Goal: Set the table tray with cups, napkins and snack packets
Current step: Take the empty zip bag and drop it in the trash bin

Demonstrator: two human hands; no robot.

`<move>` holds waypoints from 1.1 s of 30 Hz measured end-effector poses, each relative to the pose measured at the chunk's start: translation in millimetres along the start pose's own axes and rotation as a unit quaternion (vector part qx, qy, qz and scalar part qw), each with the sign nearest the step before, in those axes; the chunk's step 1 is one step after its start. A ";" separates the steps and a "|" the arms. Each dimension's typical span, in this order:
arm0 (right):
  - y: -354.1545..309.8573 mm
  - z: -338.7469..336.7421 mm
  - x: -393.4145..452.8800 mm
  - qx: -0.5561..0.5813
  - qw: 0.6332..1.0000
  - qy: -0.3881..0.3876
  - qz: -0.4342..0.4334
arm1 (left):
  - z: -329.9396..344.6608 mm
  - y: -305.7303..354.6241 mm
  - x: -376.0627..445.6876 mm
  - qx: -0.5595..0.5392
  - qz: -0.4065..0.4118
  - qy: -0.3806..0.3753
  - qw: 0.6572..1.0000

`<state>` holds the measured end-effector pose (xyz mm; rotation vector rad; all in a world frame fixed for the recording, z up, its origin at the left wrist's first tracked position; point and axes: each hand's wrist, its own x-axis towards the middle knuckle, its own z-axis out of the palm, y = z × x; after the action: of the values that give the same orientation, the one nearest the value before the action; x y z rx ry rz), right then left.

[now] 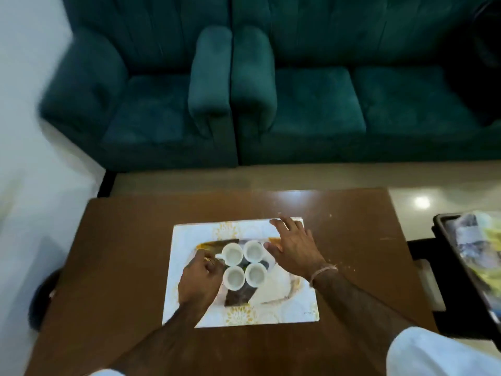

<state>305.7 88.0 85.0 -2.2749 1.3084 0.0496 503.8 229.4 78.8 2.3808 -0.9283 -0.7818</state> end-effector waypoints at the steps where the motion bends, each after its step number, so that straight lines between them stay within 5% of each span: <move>1: -10.0 -22.4 4.6 0.000 1.000 0.012 0.001 | -17.4 20.2 9.3 -0.001 0.028 -0.007 1.000; 19: -78.1 -382.2 -9.0 0.003 0.957 0.290 0.013 | -236.9 391.2 44.8 0.044 0.405 0.080 0.910; 25: -28.8 -425.9 -54.4 0.008 0.939 0.335 0.071 | -215.6 466.8 12.7 0.071 0.461 0.038 0.884; 33: 98.4 -431.7 -133.3 0.005 0.922 0.349 0.168 | -105.3 528.0 -53.9 0.090 0.488 -0.049 0.867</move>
<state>60.9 -37.9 456.5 -2.0971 2.0307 -0.7080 300.1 -60.1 488.0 1.6182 -2.0549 -0.3944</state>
